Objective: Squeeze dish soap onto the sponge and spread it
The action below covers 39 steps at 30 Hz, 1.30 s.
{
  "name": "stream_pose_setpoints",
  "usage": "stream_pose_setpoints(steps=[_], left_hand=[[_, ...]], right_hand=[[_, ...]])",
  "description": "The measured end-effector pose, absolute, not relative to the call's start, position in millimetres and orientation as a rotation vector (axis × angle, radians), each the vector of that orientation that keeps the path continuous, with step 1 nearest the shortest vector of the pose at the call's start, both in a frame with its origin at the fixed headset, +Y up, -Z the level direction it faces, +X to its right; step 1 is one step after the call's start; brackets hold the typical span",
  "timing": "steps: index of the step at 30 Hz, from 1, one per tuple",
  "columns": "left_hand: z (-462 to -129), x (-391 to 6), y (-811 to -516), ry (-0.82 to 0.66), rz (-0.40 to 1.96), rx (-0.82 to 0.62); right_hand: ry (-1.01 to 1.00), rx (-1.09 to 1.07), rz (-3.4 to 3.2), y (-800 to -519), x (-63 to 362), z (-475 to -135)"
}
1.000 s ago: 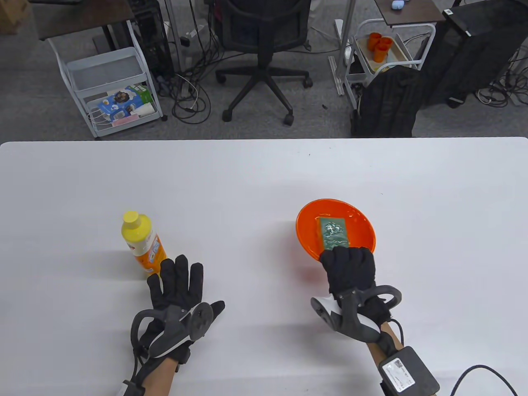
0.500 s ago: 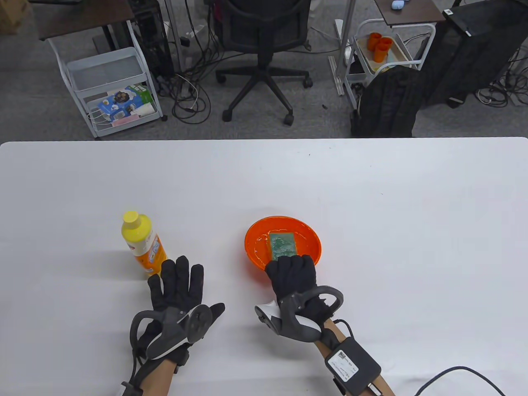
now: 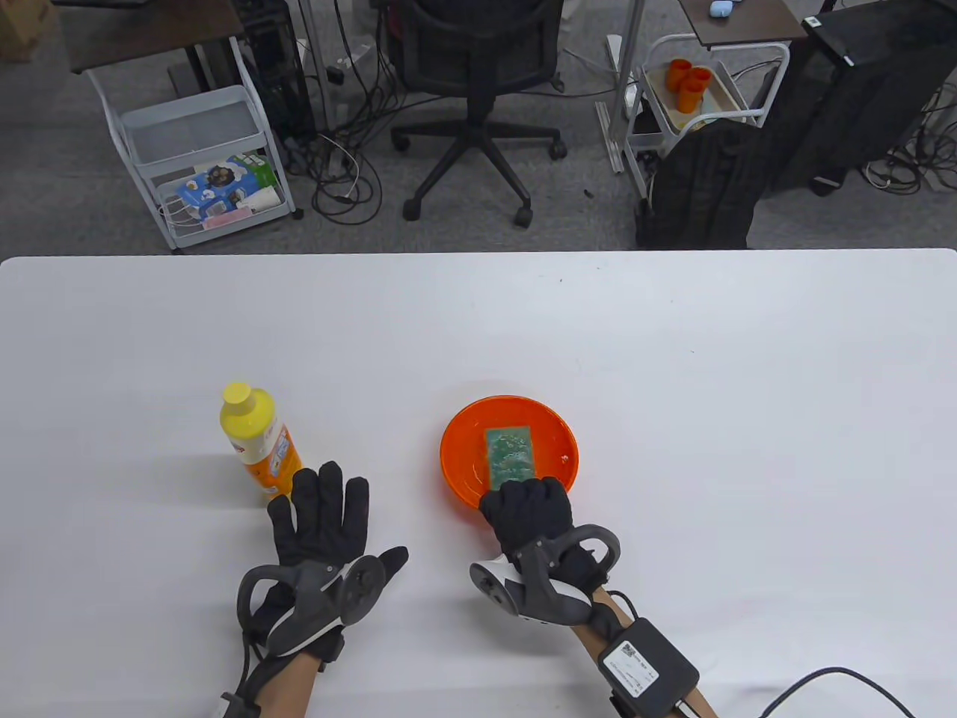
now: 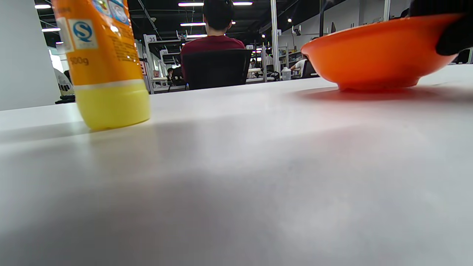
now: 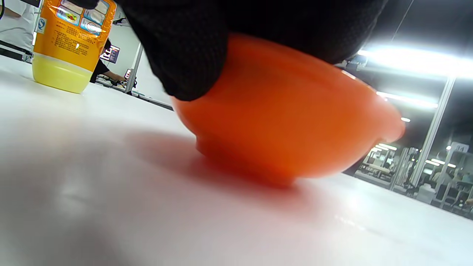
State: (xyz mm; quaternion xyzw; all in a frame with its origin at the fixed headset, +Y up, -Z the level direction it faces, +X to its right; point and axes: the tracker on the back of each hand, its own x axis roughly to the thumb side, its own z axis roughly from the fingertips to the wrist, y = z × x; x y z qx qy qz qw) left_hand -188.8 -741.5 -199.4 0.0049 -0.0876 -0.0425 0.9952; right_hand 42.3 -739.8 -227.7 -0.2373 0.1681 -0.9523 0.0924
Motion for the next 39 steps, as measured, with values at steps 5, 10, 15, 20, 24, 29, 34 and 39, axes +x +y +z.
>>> stream_pose_setpoints(steps=[5, 10, 15, 20, 24, 29, 34, 39], left_hand=[[-198.7, -187.5, -741.9, -0.177, -0.089, 0.008], [-198.1, -186.9, -741.9, -0.179, -0.091, 0.008], [-197.3, -185.4, -741.9, -0.178, -0.102, 0.018], [-196.9, -186.1, -740.3, -0.159, -0.098, 0.04], [-197.6, -185.6, -740.0, -0.137, -0.088, 0.056], [-197.7, -183.5, -741.5, -0.133, -0.105, 0.055], [-199.6, -183.8, -743.6, -0.117, -0.1, 0.049], [-199.7, -190.3, -740.5, -0.099, -0.051, 0.053]], right_hand=[[0.488, -0.711, -2.817, -743.7, 41.8, -225.7], [0.48, -0.725, -2.841, -739.2, 46.4, -223.9], [0.529, -0.701, -2.895, -715.8, 76.6, -217.7], [0.49, -0.493, -3.025, -699.0, 139.0, -214.8], [0.274, -0.324, -3.075, -697.6, 186.5, -216.7], [0.118, -0.188, -3.171, -714.2, 230.6, -218.7], [0.046, -0.068, -3.182, -733.9, 249.6, -218.3], [0.094, -0.005, -3.169, -733.8, 248.2, -215.9]])
